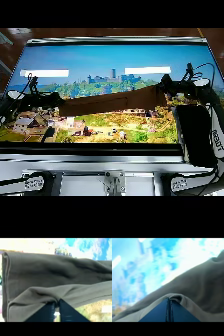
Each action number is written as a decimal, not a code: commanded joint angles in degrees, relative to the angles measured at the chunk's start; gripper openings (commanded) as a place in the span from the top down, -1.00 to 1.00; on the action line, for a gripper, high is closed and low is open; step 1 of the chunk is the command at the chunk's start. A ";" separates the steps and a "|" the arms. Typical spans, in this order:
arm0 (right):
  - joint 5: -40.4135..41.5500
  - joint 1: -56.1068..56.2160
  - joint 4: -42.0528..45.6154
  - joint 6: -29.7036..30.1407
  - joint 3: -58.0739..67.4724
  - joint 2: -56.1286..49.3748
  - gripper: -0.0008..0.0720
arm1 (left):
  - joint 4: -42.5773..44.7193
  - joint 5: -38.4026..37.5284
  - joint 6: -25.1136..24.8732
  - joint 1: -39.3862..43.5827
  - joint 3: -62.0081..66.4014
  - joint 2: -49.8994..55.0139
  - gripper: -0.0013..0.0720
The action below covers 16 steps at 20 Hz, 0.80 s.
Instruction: Fold the shirts.
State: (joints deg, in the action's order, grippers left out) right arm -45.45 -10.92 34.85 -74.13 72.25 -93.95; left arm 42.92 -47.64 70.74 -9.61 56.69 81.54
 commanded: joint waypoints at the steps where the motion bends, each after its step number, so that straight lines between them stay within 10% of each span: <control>1: 1.57 0.74 0.39 -0.39 0.42 -4.87 0.52 | -1.62 -0.76 0.04 0.11 1.60 4.92 -0.17; 3: 2.36 0.85 -0.11 1.46 0.44 -5.33 -0.66 | -1.55 -2.08 0.00 -0.17 1.62 5.55 -0.55; 7: 1.79 -1.36 9.84 6.54 2.49 -1.86 -0.87 | -1.36 -9.64 -0.20 -3.28 4.50 5.33 -0.55; 10: -0.59 -3.39 25.03 -6.71 3.15 -0.57 -0.89 | -1.38 -16.13 -0.17 -5.14 7.48 4.87 -0.55; 16: -10.86 -3.19 17.18 -1.77 3.17 -7.48 -0.89 | -2.23 -17.25 0.00 -1.88 8.98 1.92 -0.54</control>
State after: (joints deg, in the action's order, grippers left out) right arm -51.70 -14.39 55.16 -78.22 75.29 -98.70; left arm 41.06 -63.00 70.72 -12.84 64.95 84.47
